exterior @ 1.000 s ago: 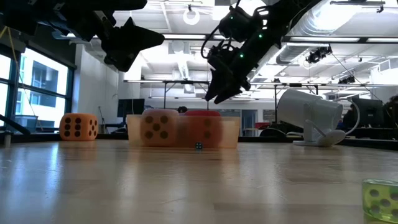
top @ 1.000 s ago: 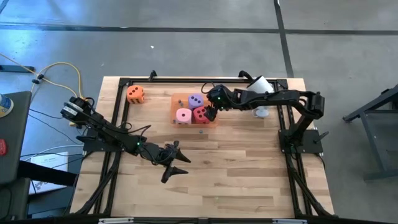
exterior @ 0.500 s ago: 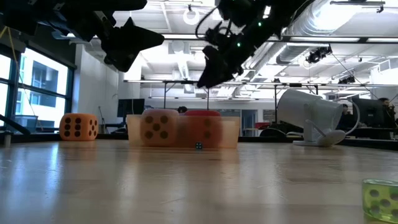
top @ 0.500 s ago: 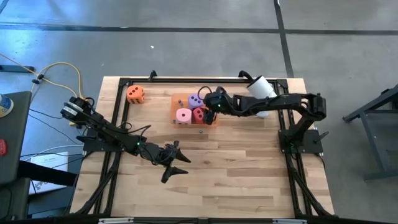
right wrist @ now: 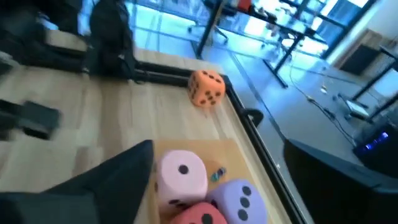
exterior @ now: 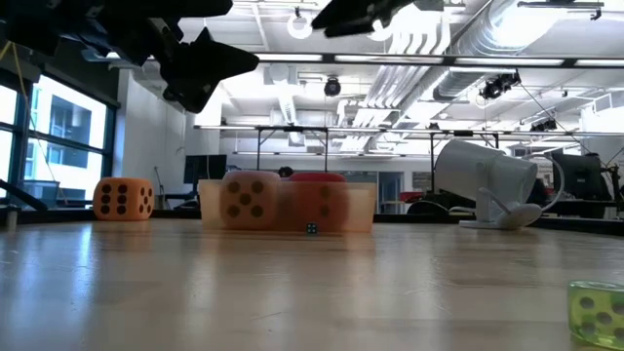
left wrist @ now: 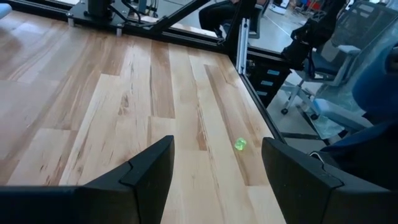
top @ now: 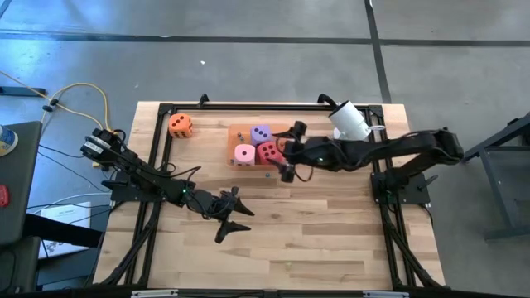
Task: Pick & Place Dice
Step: Put the large orange dice in the orange bin
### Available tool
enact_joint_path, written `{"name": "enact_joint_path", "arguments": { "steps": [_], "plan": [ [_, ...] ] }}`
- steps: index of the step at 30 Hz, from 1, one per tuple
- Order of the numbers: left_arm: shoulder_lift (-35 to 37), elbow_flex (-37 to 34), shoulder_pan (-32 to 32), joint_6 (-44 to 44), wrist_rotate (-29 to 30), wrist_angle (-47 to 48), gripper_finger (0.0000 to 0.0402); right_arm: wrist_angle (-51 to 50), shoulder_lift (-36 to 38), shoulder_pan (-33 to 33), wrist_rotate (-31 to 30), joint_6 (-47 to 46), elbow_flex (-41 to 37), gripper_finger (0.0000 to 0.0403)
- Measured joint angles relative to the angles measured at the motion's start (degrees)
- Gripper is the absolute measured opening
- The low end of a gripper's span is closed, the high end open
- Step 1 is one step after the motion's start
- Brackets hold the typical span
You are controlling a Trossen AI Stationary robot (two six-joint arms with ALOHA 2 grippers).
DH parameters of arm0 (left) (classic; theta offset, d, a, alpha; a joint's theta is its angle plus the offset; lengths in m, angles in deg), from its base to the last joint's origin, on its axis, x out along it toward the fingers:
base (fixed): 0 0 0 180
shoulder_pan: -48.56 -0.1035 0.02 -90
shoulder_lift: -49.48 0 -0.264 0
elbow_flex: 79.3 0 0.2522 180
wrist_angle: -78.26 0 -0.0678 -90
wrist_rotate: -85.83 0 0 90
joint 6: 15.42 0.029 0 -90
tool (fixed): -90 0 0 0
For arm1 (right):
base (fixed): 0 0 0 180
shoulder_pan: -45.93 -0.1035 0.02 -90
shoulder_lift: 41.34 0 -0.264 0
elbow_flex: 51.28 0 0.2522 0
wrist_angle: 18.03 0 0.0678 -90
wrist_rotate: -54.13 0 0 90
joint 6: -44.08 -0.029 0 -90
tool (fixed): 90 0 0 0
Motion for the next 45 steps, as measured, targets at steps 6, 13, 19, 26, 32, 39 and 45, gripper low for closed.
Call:
{"name": "enact_joint_path", "arguments": {
  "steps": [6,13,19,26,32,39,45],
  "plan": [
    [0.0,0.0,0.0,0.0,0.0,-0.1,0.0235,-0.3,3.3,-2.6,-0.6,-0.2,0.0,0.0383],
    [0.0,0.0,0.0,-2.6,-0.4,-0.5,0.0235,-1.8,7.4,-8.0,-9.9,0.3,-0.1,0.0342],
    [0.1,0.0,-0.3,-1.9,-1.4,-0.7,0.0235,-7.1,9.8,-20.0,-26.5,-3.3,-0.1,0.0335],
    [4.3,0.0,-2.3,-0.2,-1.4,3.1,0.0235,-13.9,7.8,-32.3,-35.7,-17.6,-0.1,0.0334],
    [7.0,0.0,-5.2,6.1,-1.2,4.2,0.0235,-15.8,3.7,-38.1,-42.0,-23.2,-0.1,0.0334],
    [6.8,0.0,-7.9,19.8,-0.1,2.9,0.0235,-18.1,0.9,-41.7,-46.7,-27.7,-0.1,0.0334],
    [6.8,0.0,-11.8,17.1,0.1,1.7,0.0235,-22.7,-0.5,-42.7,-47.9,-36.9,-0.1,0.0334]
  ]
}}
